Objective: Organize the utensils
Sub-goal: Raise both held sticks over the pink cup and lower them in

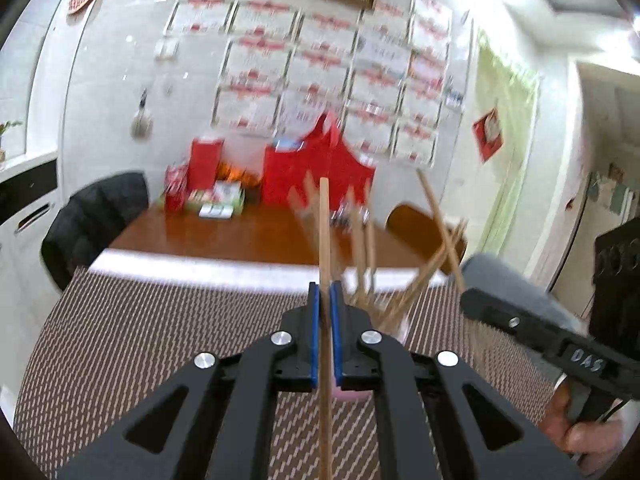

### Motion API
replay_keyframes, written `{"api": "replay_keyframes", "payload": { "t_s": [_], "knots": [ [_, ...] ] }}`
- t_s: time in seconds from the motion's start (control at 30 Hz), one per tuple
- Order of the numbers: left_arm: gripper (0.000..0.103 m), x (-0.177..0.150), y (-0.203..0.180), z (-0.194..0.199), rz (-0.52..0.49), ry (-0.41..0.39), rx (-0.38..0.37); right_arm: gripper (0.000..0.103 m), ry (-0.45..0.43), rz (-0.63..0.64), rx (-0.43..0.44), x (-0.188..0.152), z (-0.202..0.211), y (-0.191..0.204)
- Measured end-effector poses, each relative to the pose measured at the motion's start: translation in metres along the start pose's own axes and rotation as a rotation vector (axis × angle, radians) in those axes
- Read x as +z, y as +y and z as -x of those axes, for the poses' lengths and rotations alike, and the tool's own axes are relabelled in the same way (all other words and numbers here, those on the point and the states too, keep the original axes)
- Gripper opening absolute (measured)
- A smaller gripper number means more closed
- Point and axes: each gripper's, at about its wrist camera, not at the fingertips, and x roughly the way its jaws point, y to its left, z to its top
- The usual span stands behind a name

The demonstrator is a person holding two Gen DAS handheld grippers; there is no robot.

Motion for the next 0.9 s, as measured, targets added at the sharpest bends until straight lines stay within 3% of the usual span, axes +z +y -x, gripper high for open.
{"api": "replay_keyframes", "payload": {
  "t_s": [0.37,0.67,0.9],
  "knots": [
    [0.005,0.059,-0.013,-0.042,0.084,-0.187,-0.149,0.006,-0.169,-0.031,-0.027,0.074,-0.024,-0.027],
    [0.005,0.063,-0.015,-0.088,0.16,-0.245,-0.225,0.006,-0.232,-0.044,-0.074,0.088,-0.056,-0.045],
    [0.005,0.044,-0.015,-0.115,0.182,-0.248,-0.227,0.006,-0.246,-0.03,-0.112,0.084,-0.074,-0.054]
  ]
}}
